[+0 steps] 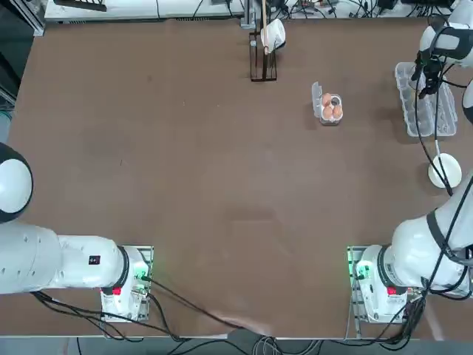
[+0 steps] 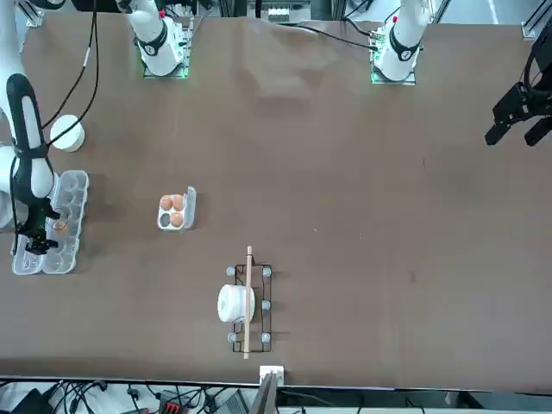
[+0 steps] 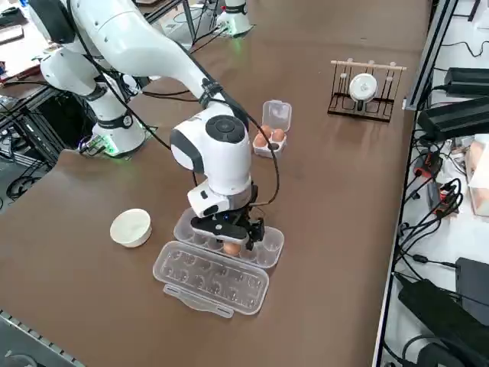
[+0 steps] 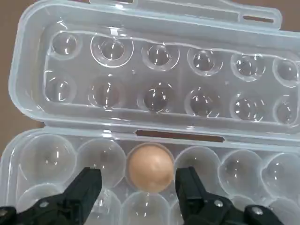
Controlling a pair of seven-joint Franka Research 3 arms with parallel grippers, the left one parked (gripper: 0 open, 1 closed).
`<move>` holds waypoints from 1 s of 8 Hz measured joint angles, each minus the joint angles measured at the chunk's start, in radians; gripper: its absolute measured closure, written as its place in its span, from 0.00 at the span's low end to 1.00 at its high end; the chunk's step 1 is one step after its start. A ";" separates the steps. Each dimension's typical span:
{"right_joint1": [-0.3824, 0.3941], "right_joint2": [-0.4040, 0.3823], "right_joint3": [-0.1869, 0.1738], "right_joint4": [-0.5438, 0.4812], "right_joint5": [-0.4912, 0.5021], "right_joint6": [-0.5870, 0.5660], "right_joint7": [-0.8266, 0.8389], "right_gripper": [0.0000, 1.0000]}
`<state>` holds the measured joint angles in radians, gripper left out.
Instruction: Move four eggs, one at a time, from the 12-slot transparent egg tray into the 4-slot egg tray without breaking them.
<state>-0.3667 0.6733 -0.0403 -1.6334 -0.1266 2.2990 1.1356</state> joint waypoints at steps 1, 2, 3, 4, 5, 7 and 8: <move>0.000 0.007 0.000 0.000 0.000 0.009 0.000 0.04; -0.002 0.015 0.000 0.000 0.000 0.019 0.000 0.04; -0.005 0.019 0.000 0.000 0.000 0.023 0.000 0.05; -0.008 0.021 0.000 0.000 0.000 0.023 0.000 0.06; -0.009 0.021 0.000 0.000 0.000 0.024 0.000 0.07; -0.010 0.022 0.000 0.000 0.000 0.023 0.000 0.11; -0.011 0.021 0.000 0.000 0.000 0.021 0.000 0.13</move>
<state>-0.3772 0.6948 -0.0404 -1.6334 -0.1263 2.3200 1.1353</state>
